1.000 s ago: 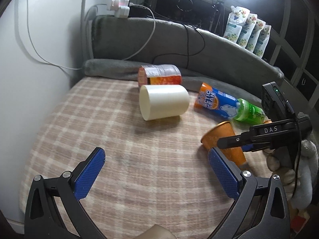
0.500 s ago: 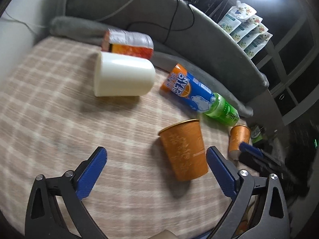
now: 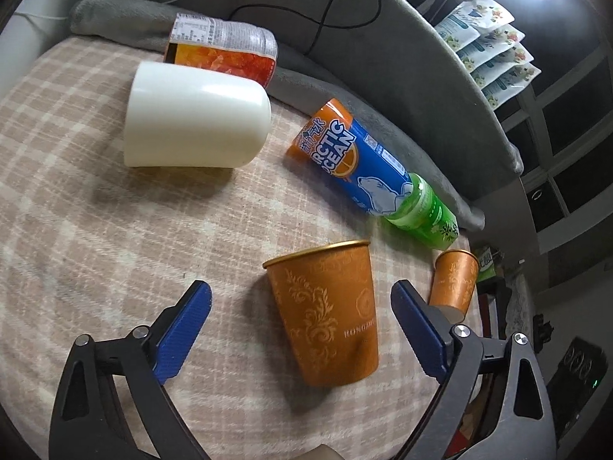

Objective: Flip cup upright
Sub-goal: 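Pass the upright cup into the left gripper and close it on the cup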

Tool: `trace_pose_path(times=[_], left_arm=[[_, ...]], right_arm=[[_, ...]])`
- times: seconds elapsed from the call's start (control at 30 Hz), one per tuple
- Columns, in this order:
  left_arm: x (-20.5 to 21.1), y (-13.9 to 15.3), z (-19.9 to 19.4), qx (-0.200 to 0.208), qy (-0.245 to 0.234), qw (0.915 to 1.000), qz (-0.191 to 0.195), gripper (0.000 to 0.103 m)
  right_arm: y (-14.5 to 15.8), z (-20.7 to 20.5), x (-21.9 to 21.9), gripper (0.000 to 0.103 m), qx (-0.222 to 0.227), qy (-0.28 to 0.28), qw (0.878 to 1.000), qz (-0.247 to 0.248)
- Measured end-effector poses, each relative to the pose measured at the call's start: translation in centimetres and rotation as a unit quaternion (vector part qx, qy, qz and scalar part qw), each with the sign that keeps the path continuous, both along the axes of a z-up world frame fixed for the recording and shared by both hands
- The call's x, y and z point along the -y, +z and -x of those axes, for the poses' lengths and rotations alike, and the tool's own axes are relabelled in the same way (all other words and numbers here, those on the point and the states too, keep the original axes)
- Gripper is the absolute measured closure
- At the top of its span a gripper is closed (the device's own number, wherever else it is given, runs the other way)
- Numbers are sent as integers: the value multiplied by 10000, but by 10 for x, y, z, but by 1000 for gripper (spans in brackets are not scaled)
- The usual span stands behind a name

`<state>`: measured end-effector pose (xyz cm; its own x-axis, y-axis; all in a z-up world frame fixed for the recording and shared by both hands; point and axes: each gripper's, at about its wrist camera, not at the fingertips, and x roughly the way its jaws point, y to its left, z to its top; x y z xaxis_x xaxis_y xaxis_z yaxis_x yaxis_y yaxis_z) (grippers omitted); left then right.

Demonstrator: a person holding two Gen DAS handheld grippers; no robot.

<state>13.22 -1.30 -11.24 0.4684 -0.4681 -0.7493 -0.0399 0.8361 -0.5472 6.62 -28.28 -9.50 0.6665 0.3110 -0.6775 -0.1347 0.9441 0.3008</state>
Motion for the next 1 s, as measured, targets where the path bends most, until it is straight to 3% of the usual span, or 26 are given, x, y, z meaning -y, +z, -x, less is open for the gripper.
trace_pose_path(times=[0.37, 0.57, 0.8, 1.0], left_arm=[[8, -17, -17, -351, -78, 9992, 196, 18], [12, -20, -22, -366, -145, 9991, 179, 21], [22, -14, -22, -217, -287, 9993, 45, 35], [27, -12, -22, -134, -322, 9994, -88, 36]], right_arm=[[-8, 0, 0, 16, -5, -41, 10000, 84], [-11, -3, 5, 16, -59, -141, 9999, 53], [-10, -3, 10, 16, -60, -225, 9997, 59], [-11, -3, 16, 16, -74, -334, 9994, 50]])
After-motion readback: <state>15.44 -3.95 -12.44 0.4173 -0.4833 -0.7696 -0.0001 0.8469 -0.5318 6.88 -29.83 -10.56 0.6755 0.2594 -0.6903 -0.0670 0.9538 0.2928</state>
